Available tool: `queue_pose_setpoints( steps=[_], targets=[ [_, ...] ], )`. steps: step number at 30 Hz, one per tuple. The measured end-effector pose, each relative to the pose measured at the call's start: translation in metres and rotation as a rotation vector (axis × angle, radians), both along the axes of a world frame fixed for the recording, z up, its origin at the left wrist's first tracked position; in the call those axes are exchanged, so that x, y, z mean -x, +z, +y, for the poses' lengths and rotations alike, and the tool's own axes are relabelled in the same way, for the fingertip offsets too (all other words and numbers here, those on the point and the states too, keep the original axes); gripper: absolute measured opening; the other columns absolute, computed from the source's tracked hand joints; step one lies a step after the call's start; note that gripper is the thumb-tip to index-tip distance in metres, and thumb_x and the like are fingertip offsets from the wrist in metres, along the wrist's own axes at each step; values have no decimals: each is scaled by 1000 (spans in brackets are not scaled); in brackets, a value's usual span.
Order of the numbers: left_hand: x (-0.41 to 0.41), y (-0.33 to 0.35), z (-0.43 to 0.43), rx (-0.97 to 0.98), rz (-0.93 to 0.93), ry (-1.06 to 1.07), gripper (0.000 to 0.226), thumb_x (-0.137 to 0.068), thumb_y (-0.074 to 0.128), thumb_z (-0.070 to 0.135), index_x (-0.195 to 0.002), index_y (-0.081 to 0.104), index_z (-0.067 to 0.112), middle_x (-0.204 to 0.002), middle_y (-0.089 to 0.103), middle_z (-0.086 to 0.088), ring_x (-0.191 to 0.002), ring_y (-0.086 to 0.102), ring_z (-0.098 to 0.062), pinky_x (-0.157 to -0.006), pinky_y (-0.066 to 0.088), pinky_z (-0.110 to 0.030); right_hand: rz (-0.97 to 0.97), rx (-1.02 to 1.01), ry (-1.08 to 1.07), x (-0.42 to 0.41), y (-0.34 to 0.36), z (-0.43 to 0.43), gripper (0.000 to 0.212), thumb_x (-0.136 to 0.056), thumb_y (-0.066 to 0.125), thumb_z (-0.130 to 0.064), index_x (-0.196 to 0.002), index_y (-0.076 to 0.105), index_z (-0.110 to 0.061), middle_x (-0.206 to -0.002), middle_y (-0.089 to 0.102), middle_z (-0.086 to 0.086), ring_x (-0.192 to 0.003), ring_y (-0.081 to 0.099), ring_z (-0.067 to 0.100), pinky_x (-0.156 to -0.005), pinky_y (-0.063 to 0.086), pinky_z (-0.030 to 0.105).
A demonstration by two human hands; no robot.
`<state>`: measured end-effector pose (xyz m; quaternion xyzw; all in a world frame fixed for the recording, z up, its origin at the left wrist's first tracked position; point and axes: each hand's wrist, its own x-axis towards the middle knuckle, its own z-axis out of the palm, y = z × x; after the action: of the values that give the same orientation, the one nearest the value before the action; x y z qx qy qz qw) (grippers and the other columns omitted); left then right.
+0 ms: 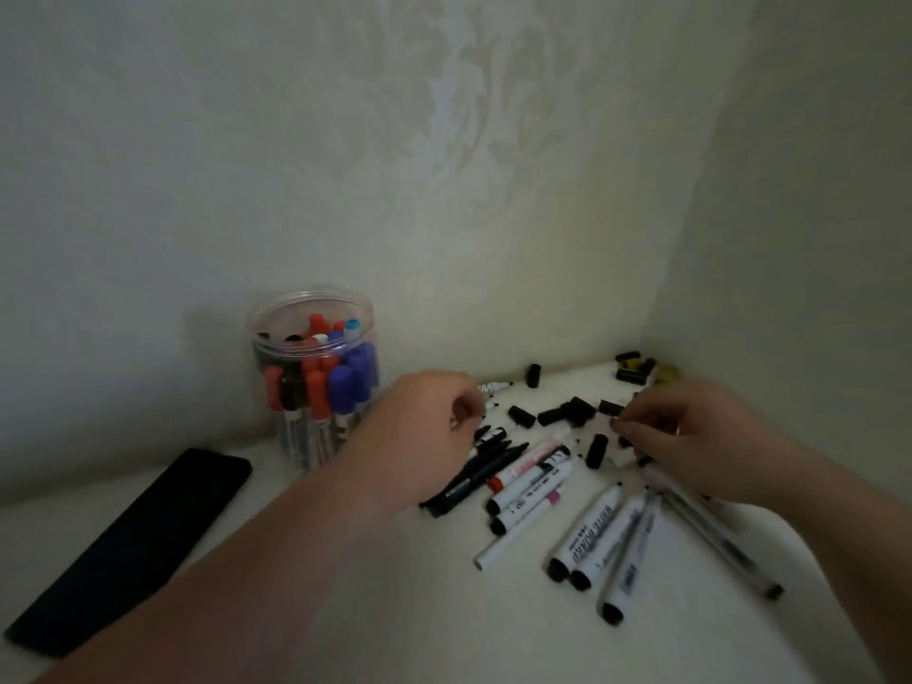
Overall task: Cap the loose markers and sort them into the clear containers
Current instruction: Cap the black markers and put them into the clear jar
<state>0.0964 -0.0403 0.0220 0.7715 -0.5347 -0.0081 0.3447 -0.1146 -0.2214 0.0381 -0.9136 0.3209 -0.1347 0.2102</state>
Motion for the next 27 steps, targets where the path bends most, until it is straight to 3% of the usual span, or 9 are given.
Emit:
queue_pose_setpoints(
  steps=[4,8,10,14,18,22,24,27],
  targets=[
    [18,2,-32,-103,-43,-15,13,-86,72,32,-76,64,35,-75,64,17,-70,58,2,-63,44,-20,-42,28,-100,31,-11,-26,18,-92,68,-30,-74,70,-33,-58,59,-11,-49,50,4,-48,38,16],
    [53,-5,-46,-165,-135,-102,28,-87,65,53,-69,59,33,-61,56,16,-61,52,1,-54,34,-19,250,-36,-120,51,-12,-42,25,-89,69,-38,-68,68,-24,-63,59,-8,-53,51,5,-52,39,19],
    [60,-13,-41,-191,-220,-139,40,-83,57,68,-67,54,32,-59,52,13,-61,50,0,-55,30,-18,287,-81,-121,56,-11,-46,29,-85,72,-41,-65,67,-22,-60,62,-6,-50,51,3,-52,41,21],
    [63,-28,-29,-284,-358,-261,70,-68,41,96,-65,48,26,-57,49,9,-57,47,-2,-58,44,-23,319,-103,-93,58,-8,-44,36,-80,74,-50,-66,67,-17,-58,64,-5,-48,51,3,-53,43,24],
    [81,-34,-30,-237,-516,-317,80,-67,32,101,-61,48,23,-53,48,10,-49,46,-4,-51,40,-20,442,-73,-74,52,-10,-31,49,-77,71,-57,-72,65,-9,-57,52,-1,-52,46,11,-53,38,28],
    [87,-51,-41,-171,-602,-310,68,-77,40,89,-57,38,24,-51,39,12,-45,34,-3,-45,38,-22,521,-115,-115,45,-12,-24,42,-81,70,-50,-75,71,-9,-65,69,8,-53,53,12,-55,41,24],
    [83,-55,-41,-134,-599,-296,61,-79,47,82,-56,32,27,-49,31,13,-44,29,-2,-43,33,-19,519,-92,-158,45,-13,-25,42,-81,69,-49,-76,70,-8,-62,63,6,-55,52,14,-55,40,25],
    [80,-60,-39,-104,-569,-283,59,-80,48,79,-55,33,27,-49,32,13,-44,33,-2,-43,41,-22,522,-42,-208,46,-13,-28,43,-81,69,-50,-74,66,-8,-63,53,1,-56,47,16,-55,37,27]
  ],
)
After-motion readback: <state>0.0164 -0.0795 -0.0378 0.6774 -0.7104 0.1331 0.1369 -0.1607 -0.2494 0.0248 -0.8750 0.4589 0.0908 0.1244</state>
